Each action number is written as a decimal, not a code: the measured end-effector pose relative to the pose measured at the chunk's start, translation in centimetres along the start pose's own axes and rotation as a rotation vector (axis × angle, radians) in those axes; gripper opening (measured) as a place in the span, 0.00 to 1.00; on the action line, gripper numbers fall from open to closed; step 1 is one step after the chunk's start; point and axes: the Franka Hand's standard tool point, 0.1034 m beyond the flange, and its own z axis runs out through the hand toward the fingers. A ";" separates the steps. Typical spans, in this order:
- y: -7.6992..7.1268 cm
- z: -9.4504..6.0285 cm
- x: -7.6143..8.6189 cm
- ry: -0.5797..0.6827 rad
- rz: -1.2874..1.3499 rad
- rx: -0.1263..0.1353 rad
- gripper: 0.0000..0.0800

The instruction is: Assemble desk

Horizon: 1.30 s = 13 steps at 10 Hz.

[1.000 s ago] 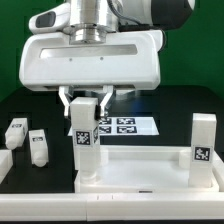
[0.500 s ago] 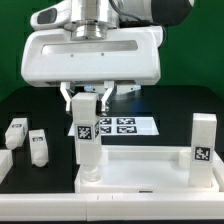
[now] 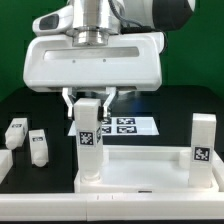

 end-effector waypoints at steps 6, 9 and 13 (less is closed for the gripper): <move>0.2 0.5 0.1 0.058 -0.008 -0.023 0.36; 0.2 0.6 0.0 0.032 -0.005 -0.015 0.36; -1.0 -0.3 2.2 -0.287 0.066 0.095 0.80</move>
Offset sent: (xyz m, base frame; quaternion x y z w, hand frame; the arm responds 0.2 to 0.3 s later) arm -0.0037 0.0044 -0.0169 -0.0045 0.0146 0.0114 0.9998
